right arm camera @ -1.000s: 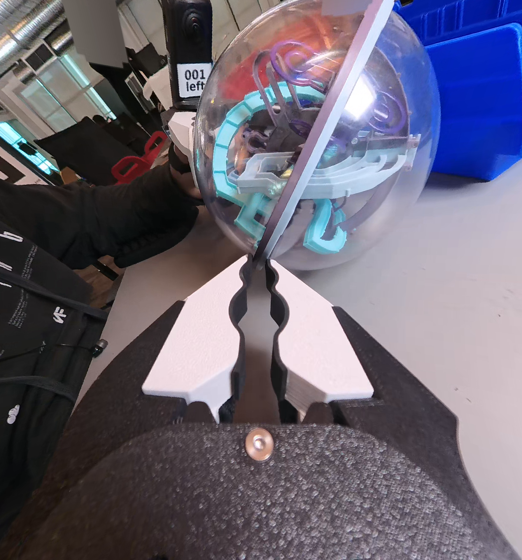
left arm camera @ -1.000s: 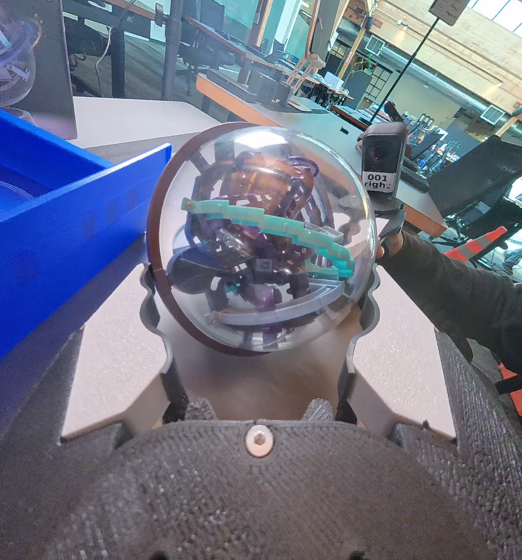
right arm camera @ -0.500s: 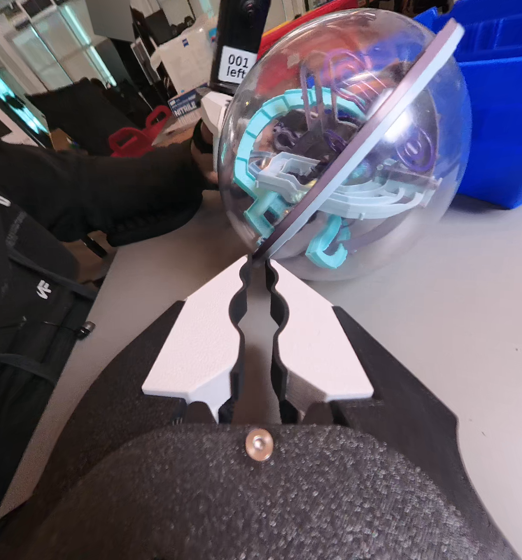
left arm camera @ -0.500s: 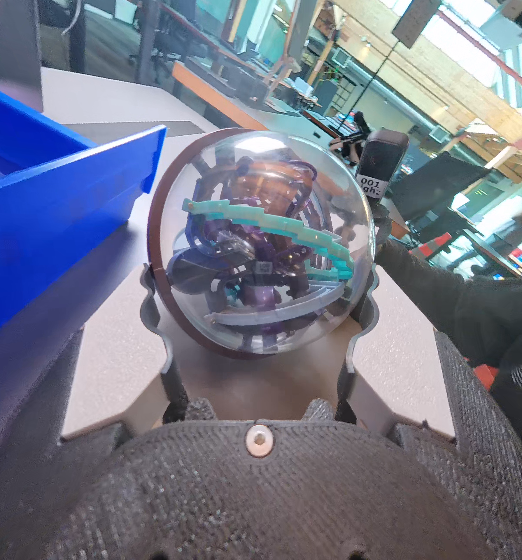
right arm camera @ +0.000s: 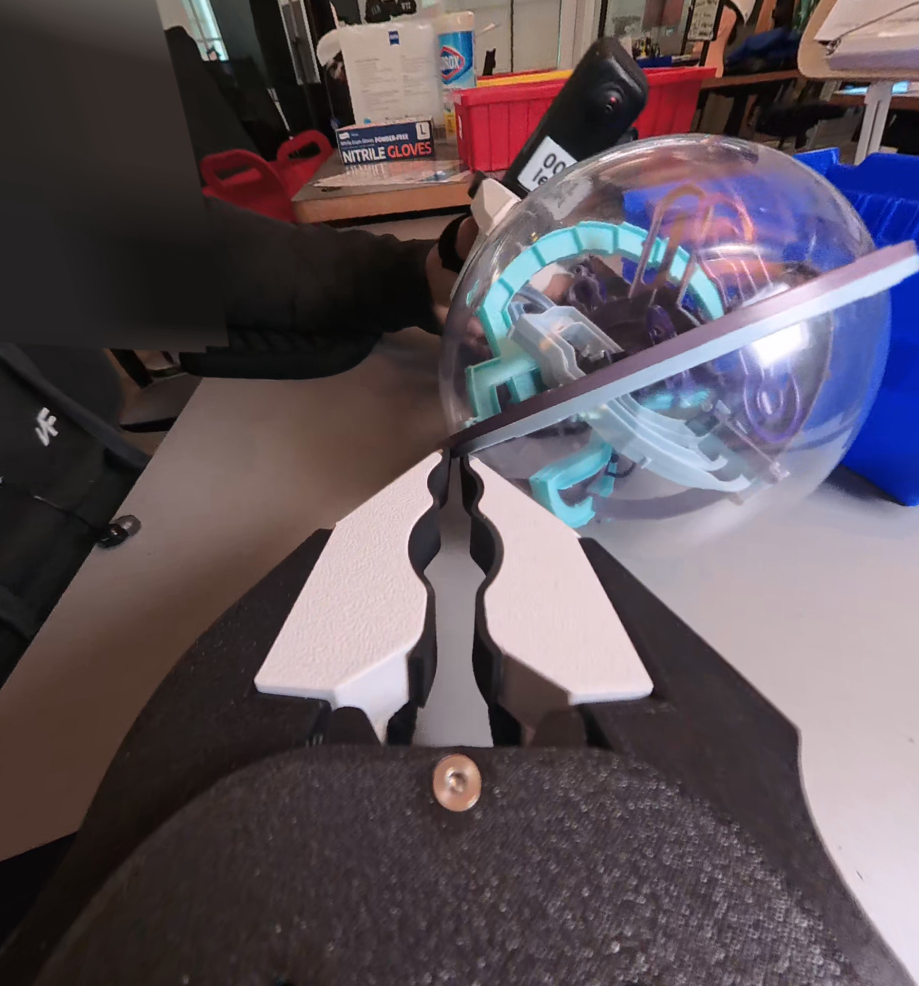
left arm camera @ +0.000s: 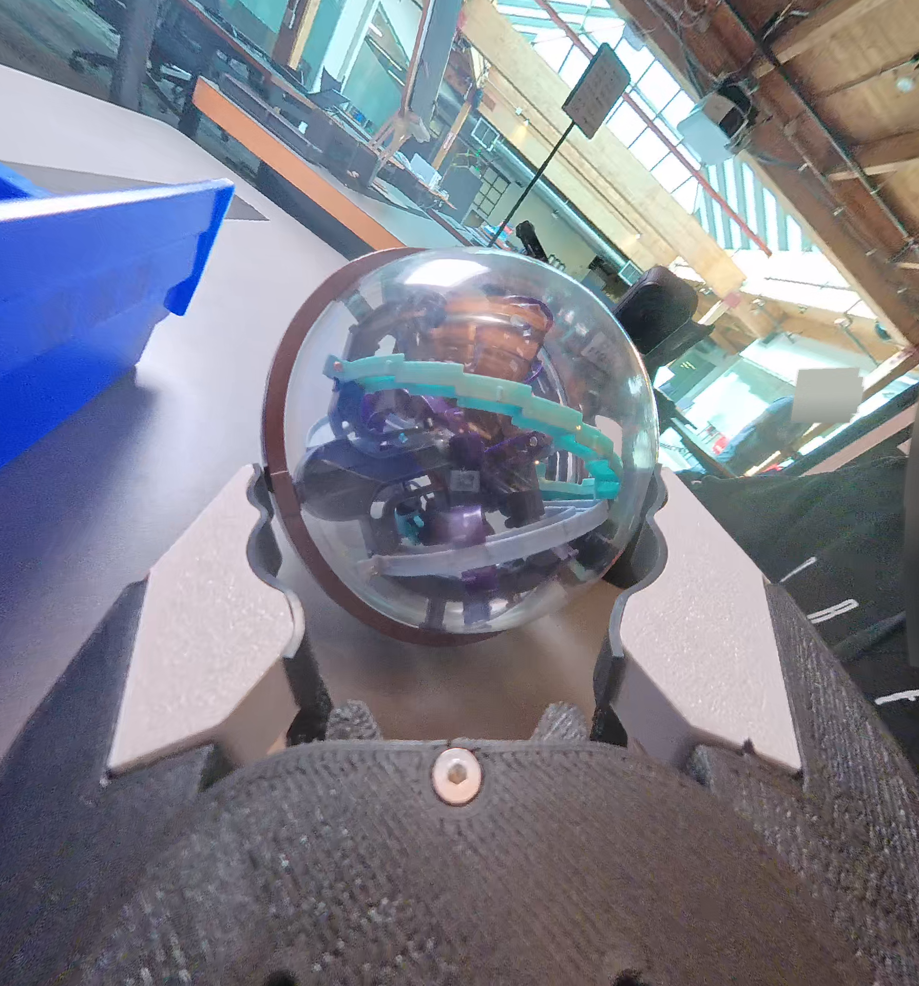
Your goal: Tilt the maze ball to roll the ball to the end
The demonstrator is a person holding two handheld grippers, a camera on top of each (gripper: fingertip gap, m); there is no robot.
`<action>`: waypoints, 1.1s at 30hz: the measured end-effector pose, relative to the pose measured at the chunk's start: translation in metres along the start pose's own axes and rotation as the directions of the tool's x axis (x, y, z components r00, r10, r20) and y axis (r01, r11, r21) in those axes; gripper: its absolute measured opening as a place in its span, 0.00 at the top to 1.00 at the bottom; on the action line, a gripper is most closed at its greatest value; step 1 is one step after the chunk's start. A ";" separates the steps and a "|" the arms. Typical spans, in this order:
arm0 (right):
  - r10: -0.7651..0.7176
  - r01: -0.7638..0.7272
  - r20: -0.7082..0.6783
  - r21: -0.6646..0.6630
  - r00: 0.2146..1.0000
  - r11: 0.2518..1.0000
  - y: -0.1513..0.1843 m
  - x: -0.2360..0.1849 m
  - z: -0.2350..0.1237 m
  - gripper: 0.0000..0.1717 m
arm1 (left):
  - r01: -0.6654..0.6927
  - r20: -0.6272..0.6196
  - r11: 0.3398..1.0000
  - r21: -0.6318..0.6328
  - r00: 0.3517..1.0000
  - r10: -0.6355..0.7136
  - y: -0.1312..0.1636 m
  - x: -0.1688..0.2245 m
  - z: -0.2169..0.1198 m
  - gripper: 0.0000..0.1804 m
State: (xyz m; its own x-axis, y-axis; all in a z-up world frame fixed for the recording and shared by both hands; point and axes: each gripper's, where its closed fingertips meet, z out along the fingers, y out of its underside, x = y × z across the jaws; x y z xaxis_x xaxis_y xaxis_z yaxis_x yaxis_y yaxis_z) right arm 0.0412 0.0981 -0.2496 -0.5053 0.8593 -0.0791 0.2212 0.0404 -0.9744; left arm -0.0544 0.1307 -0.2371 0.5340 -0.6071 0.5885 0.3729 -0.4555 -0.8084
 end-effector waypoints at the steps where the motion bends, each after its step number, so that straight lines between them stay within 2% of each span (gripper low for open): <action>1: -0.004 0.004 0.004 0.001 1.000 1.000 0.000 -0.001 0.000 1.00 | 0.004 -0.008 1.000 0.000 1.000 -0.004 0.001 0.000 0.000 0.25; 10: -0.010 0.010 0.018 0.042 1.000 0.999 -0.007 -0.004 -0.003 1.00 | 0.053 -0.043 0.998 -0.027 0.998 -0.054 0.007 0.001 -0.001 0.25; 14: -0.011 0.011 0.009 0.028 1.000 1.000 -0.003 -0.002 -0.003 1.00 | -0.006 -0.022 1.000 -0.029 1.000 0.005 0.008 0.002 -0.002 0.25; 19: 0.014 -0.014 -0.019 0.029 1.000 0.999 -0.002 0.005 -0.004 1.00 | -0.010 0.023 1.000 -0.024 1.000 0.011 0.005 -0.001 -0.002 0.25; 26: 0.044 -0.046 -0.066 -0.030 0.997 0.999 0.009 0.015 -0.002 0.99 | -0.141 0.095 0.989 -0.038 0.985 0.144 0.002 -0.003 -0.006 0.25; 31: 0.020 -0.027 -0.101 -0.067 0.995 0.997 0.014 0.020 -0.004 0.98 | -0.197 0.122 0.980 -0.041 0.972 0.200 -0.001 -0.002 -0.008 0.27; 33: 0.011 -0.018 -0.138 -0.048 0.990 0.999 0.009 0.027 -0.011 0.93 | -0.192 0.140 0.981 -0.025 0.971 0.193 -0.005 -0.003 -0.010 0.29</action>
State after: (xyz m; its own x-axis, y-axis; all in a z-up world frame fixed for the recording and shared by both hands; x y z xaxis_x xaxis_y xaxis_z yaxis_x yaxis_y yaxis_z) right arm 0.0389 0.1278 -0.2580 -0.3827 0.9219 -0.0602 0.2700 0.0492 -0.9616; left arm -0.0656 0.1282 -0.2349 0.6966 -0.5868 0.4129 0.2444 -0.3469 -0.9055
